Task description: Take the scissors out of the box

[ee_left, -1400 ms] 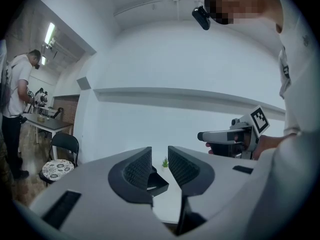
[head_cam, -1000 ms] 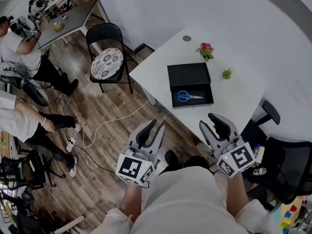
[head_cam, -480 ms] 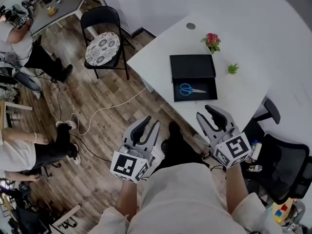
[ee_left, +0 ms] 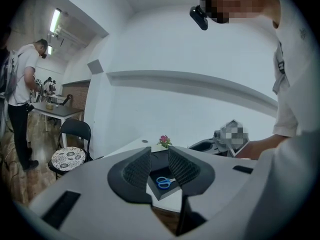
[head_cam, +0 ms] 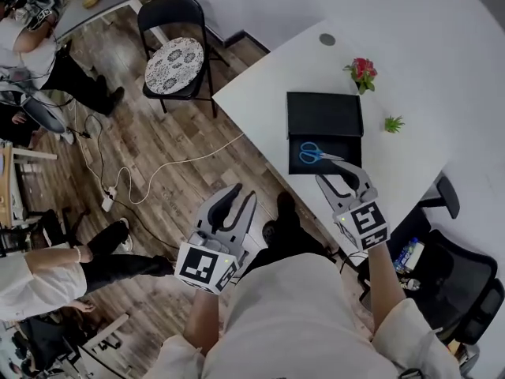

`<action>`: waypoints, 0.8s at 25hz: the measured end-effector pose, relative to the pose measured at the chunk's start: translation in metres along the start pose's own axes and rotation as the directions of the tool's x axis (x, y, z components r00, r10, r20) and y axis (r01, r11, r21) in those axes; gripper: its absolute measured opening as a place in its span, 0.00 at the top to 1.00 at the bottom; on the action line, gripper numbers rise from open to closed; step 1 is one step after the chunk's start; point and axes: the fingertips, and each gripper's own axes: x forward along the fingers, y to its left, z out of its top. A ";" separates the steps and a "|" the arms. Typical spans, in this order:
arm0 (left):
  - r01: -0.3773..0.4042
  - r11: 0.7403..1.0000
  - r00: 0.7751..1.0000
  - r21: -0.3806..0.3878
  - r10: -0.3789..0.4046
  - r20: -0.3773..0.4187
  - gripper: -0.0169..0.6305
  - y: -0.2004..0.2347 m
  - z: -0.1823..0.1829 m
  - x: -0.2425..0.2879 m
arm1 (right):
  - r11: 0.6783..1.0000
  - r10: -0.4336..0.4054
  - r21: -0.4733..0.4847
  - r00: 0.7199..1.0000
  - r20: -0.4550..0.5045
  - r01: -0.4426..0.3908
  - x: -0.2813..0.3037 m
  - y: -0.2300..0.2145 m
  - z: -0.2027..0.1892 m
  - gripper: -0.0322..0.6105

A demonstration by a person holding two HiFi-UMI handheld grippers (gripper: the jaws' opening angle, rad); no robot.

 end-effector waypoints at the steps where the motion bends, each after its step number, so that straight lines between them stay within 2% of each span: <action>1: -0.007 1.000 1.000 0.000 0.007 -0.002 0.79 0.002 0.000 0.003 | 1.000 0.011 -0.018 1.000 -0.019 -0.011 0.007 -0.002 -0.004 0.72; 7: -0.036 0.999 0.999 -0.026 0.035 -0.025 0.79 0.011 0.003 0.024 | 0.988 0.076 -0.123 0.989 -0.131 -0.092 0.044 -0.014 -0.029 0.73; 12: -0.030 0.999 0.999 -0.037 0.029 -0.036 0.79 0.005 0.005 0.049 | 0.973 0.132 -0.160 0.972 -0.196 -0.164 0.068 -0.024 -0.057 0.73; 20: -0.047 0.998 0.996 -0.040 0.044 -0.073 0.79 0.003 -0.003 0.068 | 0.939 0.168 -0.229 0.925 -0.341 -0.255 0.097 -0.035 -0.102 0.73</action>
